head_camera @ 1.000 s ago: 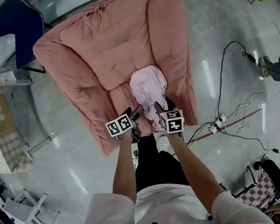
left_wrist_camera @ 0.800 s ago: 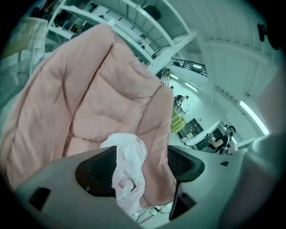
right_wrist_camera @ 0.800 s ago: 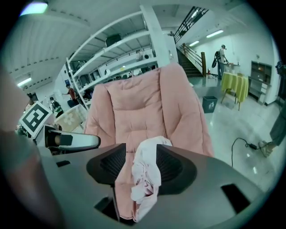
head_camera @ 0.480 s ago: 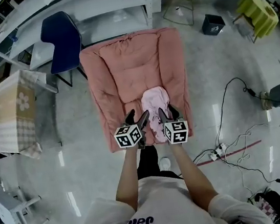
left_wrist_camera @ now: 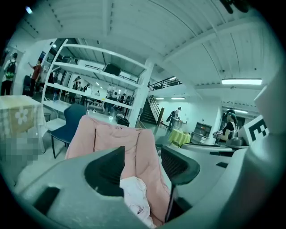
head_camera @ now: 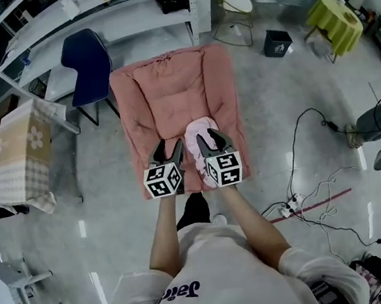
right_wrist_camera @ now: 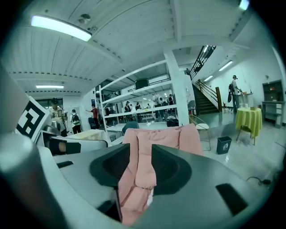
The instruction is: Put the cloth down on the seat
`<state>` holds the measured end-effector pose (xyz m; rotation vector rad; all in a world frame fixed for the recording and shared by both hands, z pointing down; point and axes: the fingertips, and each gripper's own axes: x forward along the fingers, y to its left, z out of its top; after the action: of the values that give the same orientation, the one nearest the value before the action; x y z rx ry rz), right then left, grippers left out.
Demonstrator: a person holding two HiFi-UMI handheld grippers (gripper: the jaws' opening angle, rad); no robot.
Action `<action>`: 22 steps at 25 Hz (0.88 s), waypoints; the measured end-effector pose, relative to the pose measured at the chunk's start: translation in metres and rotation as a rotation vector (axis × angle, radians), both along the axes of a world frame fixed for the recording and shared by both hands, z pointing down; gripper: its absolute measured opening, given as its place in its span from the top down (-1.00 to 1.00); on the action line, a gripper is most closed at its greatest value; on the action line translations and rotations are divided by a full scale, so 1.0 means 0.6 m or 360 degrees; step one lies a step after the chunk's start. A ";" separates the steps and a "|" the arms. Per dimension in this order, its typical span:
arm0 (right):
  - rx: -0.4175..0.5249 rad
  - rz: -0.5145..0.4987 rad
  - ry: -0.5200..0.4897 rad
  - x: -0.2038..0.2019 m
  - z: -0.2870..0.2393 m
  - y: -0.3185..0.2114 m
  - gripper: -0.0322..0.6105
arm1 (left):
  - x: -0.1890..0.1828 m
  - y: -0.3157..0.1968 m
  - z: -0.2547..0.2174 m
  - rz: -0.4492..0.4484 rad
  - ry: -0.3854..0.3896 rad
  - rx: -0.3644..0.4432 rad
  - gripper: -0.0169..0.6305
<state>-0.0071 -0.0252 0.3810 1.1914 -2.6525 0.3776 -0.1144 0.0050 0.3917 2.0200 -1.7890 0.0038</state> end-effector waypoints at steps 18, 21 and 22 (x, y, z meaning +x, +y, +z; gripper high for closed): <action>0.0390 -0.0076 -0.0069 0.023 -0.193 0.063 0.83 | 0.033 0.059 -0.198 -0.0090 -0.0375 0.0368 0.87; 0.0420 -0.0096 -0.0064 0.027 -0.205 0.070 0.86 | 0.036 0.064 -0.207 -0.0114 -0.0319 0.0401 0.90; 0.0422 -0.0092 -0.0058 0.030 -0.206 0.071 0.86 | 0.037 0.066 -0.210 -0.0117 -0.0309 0.0413 0.91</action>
<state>0.0111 0.0175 0.2573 1.1838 -2.8283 0.0379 -0.0919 0.0446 0.2656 2.1939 -2.0765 -0.0599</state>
